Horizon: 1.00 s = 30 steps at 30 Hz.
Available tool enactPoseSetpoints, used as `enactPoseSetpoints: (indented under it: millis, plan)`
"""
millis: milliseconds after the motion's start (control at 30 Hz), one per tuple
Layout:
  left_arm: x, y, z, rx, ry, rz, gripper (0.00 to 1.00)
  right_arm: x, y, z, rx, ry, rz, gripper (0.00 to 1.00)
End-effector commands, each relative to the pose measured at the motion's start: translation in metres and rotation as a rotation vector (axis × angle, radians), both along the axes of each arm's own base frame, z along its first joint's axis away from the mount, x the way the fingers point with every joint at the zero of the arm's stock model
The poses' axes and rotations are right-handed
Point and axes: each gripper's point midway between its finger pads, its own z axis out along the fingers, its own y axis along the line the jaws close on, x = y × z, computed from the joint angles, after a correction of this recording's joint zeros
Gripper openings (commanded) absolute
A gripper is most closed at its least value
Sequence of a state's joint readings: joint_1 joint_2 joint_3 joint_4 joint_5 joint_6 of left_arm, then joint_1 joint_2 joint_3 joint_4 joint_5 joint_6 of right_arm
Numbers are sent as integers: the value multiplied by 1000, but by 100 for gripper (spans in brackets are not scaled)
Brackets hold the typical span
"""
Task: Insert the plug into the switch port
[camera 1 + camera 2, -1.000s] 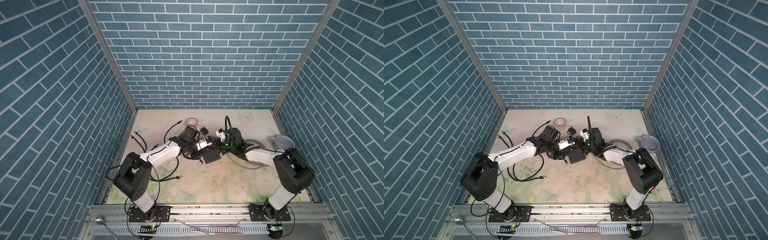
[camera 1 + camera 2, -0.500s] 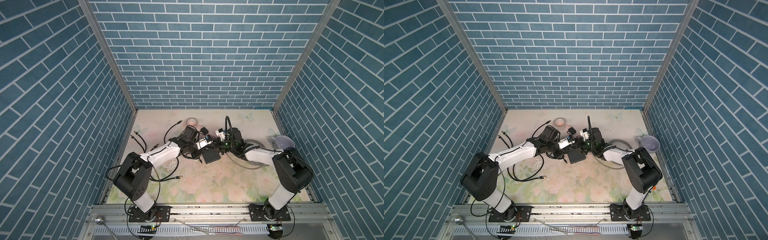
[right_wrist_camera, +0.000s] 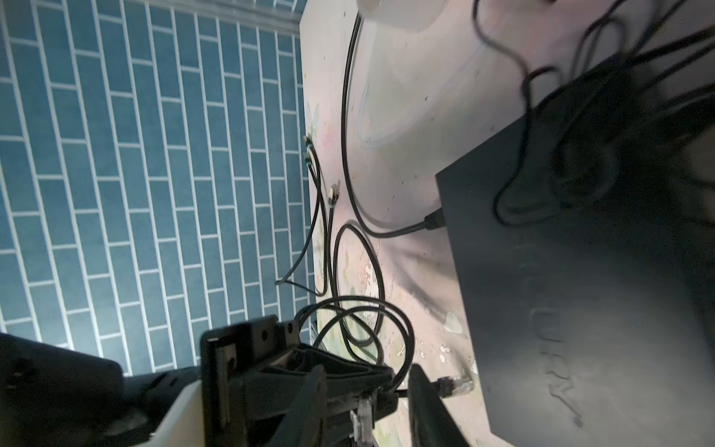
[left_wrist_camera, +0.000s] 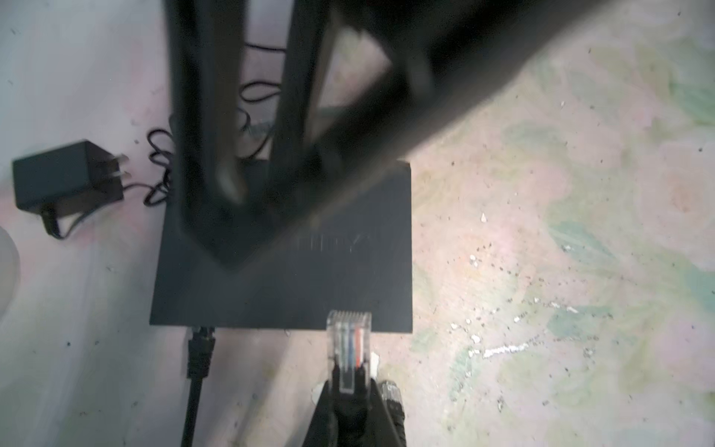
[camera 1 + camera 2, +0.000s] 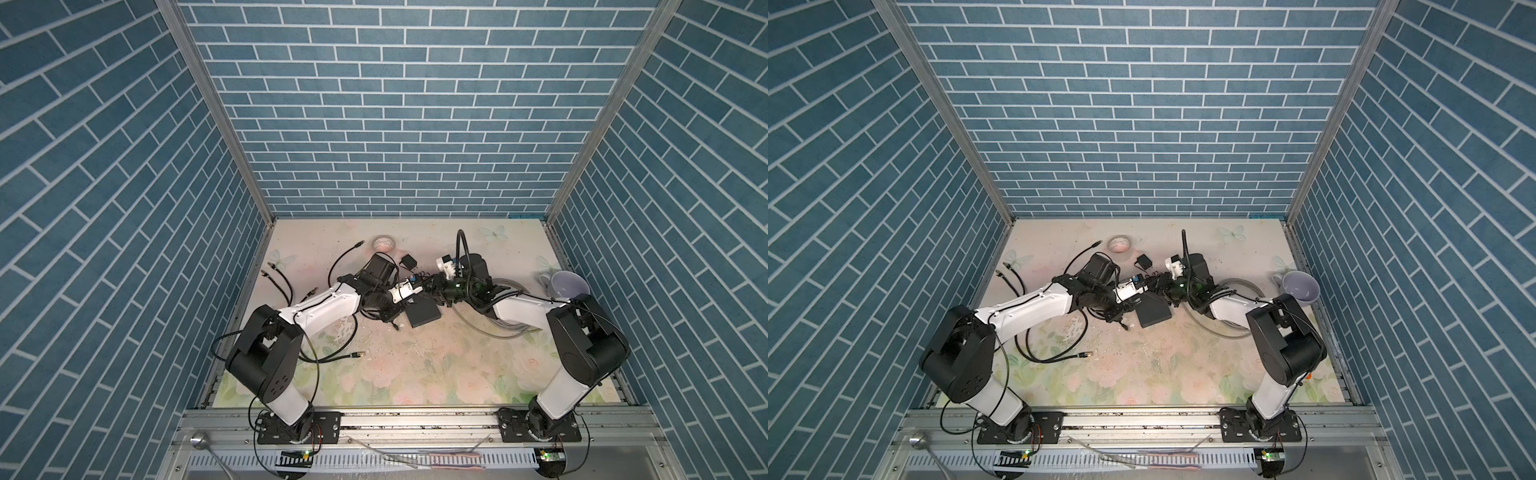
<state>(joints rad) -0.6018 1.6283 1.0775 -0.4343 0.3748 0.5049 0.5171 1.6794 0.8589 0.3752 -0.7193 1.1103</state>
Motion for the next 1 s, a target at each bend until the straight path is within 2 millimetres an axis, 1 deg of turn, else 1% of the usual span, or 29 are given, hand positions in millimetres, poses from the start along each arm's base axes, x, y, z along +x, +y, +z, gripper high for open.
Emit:
enactPoseSetpoints:
  millis: [0, 133, 267, 367, 500, 600, 700, 833, 967]
  plan:
    - [-14, 24, -11, 166, 89, -34, 5, 5, -29, 0, -51, -42, -45, 41]
    - [-17, 36, -18, 241, 108, -66, 7, 7, -55, -18, -184, -52, -68, 43]
    - [-19, 43, -30, 302, 142, -77, 9, 7, -71, -39, -310, -47, -74, 43]
    - [-20, 46, -44, 347, 170, -75, 9, 10, -78, -49, -349, -42, -96, 44]
    - [-20, 36, -52, 338, 170, -74, 15, 14, -70, -51, -309, -53, -79, 49]
    - [-14, 29, -60, 340, 170, -51, 15, 12, -63, -51, -283, -62, -48, 54]
    - [-11, 21, -67, 349, 179, -41, 15, 10, -64, -60, -303, -55, -36, 56]
    - [-19, 8, -74, 364, 194, -65, 16, 9, -63, -73, -308, -40, -32, 57]
    - [-26, 9, -84, 404, 204, -72, 16, 12, -60, -75, -288, -49, -44, 57]
